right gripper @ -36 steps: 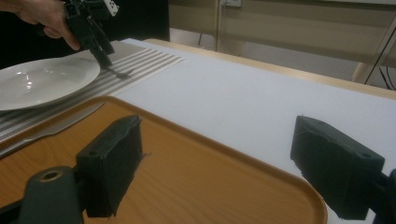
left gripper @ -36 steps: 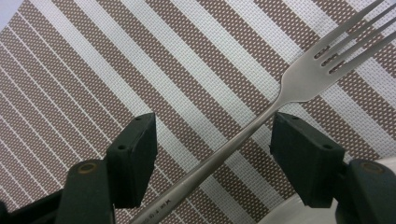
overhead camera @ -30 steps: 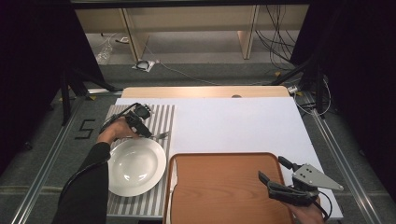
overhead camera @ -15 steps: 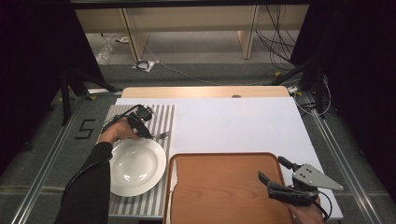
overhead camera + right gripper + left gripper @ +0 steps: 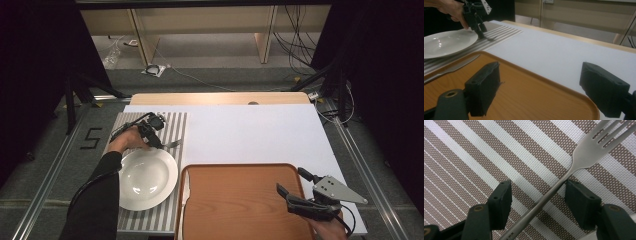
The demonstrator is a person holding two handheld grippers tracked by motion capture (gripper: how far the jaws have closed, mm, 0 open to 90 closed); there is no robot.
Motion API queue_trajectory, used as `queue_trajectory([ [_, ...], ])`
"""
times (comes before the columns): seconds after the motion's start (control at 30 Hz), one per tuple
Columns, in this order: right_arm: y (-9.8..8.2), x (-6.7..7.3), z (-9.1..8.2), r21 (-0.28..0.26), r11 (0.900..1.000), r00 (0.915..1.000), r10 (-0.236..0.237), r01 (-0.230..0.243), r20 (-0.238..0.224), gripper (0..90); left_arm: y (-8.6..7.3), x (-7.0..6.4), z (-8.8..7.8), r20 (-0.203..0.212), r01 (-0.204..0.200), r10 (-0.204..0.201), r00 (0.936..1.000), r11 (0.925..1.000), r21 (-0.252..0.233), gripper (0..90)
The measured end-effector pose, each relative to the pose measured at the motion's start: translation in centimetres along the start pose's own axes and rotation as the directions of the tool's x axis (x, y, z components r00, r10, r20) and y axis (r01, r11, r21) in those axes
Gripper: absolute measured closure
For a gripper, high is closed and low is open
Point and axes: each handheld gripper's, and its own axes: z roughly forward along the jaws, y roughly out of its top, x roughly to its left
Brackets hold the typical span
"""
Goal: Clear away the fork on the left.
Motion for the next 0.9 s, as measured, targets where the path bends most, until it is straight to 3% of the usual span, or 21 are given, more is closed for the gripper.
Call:
queue_trajectory([
  [0.2,-0.03,0.02,0.08,-0.007,1.0,1.0,0.002,-0.002,-0.004,17.7,-0.36,0.28,0.01,0.036,0.03,-0.029,0.9989,0.9994,-0.018,44.1],
  [0.9,0.0,0.01,-0.02,-0.001,1.0,1.0,0.001,-0.001,0.0,17.7,-0.44,0.2,-0.08,0.101,0.032,-0.029,0.9945,0.9993,-0.021,63.0],
])
